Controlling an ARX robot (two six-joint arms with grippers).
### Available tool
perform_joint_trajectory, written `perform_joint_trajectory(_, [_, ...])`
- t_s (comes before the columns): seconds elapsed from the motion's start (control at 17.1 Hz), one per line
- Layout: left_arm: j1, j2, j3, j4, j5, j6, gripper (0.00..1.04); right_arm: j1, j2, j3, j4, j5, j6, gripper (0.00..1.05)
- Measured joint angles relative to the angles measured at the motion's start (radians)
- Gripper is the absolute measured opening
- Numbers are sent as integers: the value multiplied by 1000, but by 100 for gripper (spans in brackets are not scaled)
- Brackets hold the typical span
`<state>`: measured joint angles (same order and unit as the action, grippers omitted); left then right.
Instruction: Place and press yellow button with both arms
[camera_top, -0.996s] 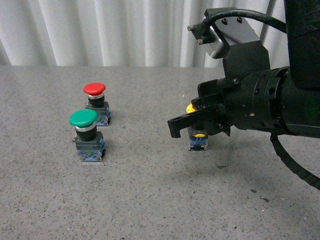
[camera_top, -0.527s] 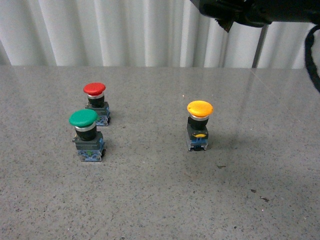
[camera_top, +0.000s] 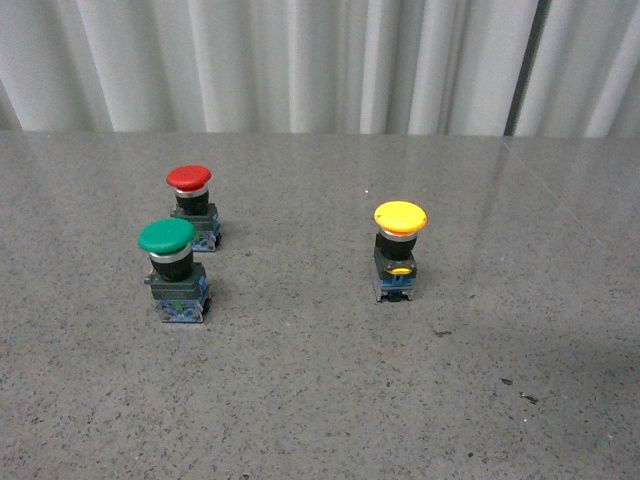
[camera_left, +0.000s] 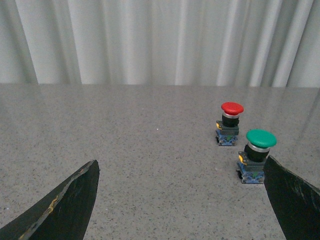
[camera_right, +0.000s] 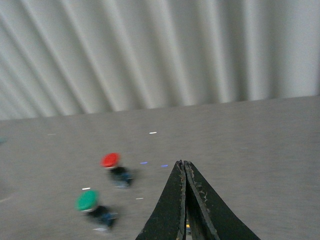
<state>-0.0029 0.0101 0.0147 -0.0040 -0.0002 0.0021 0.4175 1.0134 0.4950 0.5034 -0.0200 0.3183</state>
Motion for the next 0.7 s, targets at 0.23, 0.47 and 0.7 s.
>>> perform_joint_trajectory(0.23, [0,0,0,0,1,0,98,-317,-375,-264,-104,128,-270,2])
perform_joint_trajectory(0.47, [0,0,0,0,0,0,98,-417,-492,-367,-120,18,-301,2])
perform_joint_trajectory(0.7, [0,0,0,0,0,0,98,-418,-593,-417,-162,19,-309,2])
